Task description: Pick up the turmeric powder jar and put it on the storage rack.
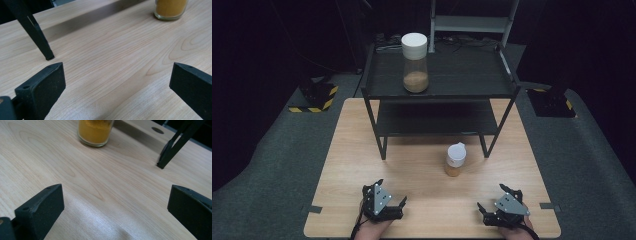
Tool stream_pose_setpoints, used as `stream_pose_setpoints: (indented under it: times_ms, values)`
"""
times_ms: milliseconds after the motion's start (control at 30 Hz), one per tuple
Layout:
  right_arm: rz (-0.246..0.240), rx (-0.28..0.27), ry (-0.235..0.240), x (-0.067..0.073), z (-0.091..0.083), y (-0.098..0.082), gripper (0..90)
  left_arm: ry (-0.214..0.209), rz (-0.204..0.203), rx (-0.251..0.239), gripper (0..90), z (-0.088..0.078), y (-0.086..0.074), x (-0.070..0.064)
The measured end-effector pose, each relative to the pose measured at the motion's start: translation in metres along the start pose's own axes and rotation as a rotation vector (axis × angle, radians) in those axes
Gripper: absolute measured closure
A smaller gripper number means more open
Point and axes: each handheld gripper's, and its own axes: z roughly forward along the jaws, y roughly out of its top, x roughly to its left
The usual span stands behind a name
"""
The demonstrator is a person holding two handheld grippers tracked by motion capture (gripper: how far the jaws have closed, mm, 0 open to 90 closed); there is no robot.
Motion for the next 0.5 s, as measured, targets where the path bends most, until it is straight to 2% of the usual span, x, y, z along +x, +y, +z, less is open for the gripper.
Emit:
stream_pose_setpoints:
  times_ms: [200, 300, 500]
  values:
    - [-0.009, 0.0, -0.005, 0.0017, -0.0008, -0.0005, 0.0, -0.001, 0.021, 0.001, 0.7, -0.0001, 0.0002, -0.002]
    - [0.016, -0.006, -0.005, -0.001, -0.001, -0.0016, 0.0, -0.006, 0.042, 0.01, 0.7, 0.001, 0.0022, -0.0028]
    - [0.027, -0.003, -0.015, -0.0005, -0.0027, 0.0003, 0.0, -0.011, 0.042, 0.015, 0.7, 0.0014, 0.0031, -0.002]
